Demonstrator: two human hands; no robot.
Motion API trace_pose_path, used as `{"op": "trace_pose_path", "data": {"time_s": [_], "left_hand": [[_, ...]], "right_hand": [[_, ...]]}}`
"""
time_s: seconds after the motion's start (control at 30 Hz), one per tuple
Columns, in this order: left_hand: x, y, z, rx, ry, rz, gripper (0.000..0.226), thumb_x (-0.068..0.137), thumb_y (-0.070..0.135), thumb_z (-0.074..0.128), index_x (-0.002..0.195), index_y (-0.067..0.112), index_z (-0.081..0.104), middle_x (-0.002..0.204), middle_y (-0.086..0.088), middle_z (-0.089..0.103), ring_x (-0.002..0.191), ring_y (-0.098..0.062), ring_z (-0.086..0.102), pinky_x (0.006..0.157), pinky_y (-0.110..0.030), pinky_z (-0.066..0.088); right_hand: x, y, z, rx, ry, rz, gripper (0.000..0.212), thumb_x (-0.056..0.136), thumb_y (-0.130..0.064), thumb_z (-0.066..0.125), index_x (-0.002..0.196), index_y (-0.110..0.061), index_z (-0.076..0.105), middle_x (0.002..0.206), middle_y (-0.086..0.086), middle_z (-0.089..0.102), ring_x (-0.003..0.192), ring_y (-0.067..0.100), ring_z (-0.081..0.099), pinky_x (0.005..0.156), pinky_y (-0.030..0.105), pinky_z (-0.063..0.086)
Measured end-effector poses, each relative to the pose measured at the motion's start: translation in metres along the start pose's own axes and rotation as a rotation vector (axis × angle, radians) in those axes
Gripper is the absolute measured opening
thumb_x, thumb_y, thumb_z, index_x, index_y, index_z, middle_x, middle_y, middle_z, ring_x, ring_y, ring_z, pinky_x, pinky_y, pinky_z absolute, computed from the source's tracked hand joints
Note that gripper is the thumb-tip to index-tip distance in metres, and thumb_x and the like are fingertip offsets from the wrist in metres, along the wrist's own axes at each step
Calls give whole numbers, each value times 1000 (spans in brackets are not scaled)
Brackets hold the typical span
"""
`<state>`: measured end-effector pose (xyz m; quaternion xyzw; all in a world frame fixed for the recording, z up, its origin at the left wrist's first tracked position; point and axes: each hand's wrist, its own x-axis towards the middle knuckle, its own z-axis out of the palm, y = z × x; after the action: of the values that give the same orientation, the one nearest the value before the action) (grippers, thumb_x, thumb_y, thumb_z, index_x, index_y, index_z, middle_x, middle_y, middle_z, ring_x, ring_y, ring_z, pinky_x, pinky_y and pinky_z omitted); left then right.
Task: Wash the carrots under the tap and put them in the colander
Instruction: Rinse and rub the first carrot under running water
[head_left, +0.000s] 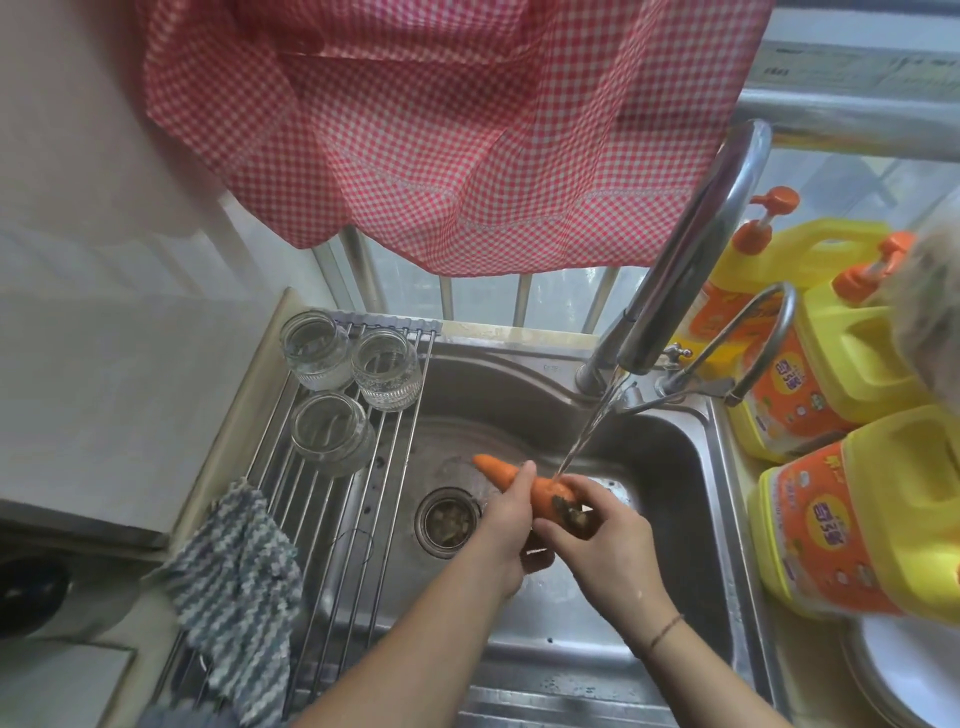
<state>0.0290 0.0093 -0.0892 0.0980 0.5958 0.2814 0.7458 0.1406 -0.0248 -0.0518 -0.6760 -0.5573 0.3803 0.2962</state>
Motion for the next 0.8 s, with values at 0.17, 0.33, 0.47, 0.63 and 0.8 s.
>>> {"op": "trace_pose_path", "data": {"time_s": [0.17,0.33,0.47,0.63,0.8], "left_hand": [[-12,13,-34,864,175,452,51,96,57,45,79,15,69,61,4,64,63,-19,64,65,-28,50],[-16,9,-37,795,-31,930,31,85,46,58,110,29,64,108,14,61,105,-4,58,91,-24,48],[-8,-6,-34,644,-136,911,28,83,46,57,111,47,60,112,18,63,110,-9,59,100,-34,47],[-5,-17,-26,601,-43,1047,14,88,46,51,100,41,58,92,16,61,89,-15,59,90,-58,43],[-3,-15,-15,554,4,1060,7,90,43,51,92,38,57,85,12,60,81,-19,59,83,-57,46]], "right_hand": [[12,5,-6,-9,38,-40,41,69,-25,86,105,-32,68,87,-26,65,87,-4,64,80,9,48],[11,2,-2,45,18,-89,42,70,-20,85,97,-46,66,82,-28,69,83,-3,67,77,13,52],[-1,5,3,87,59,-122,40,72,-17,84,105,-35,70,79,-27,69,82,-9,65,72,4,47],[-12,7,10,157,110,-130,41,75,-18,82,104,-43,68,83,-19,74,80,-4,69,74,12,52],[-10,6,12,146,155,-133,38,75,-21,82,105,-41,68,80,-21,73,78,-5,69,72,13,53]]}}
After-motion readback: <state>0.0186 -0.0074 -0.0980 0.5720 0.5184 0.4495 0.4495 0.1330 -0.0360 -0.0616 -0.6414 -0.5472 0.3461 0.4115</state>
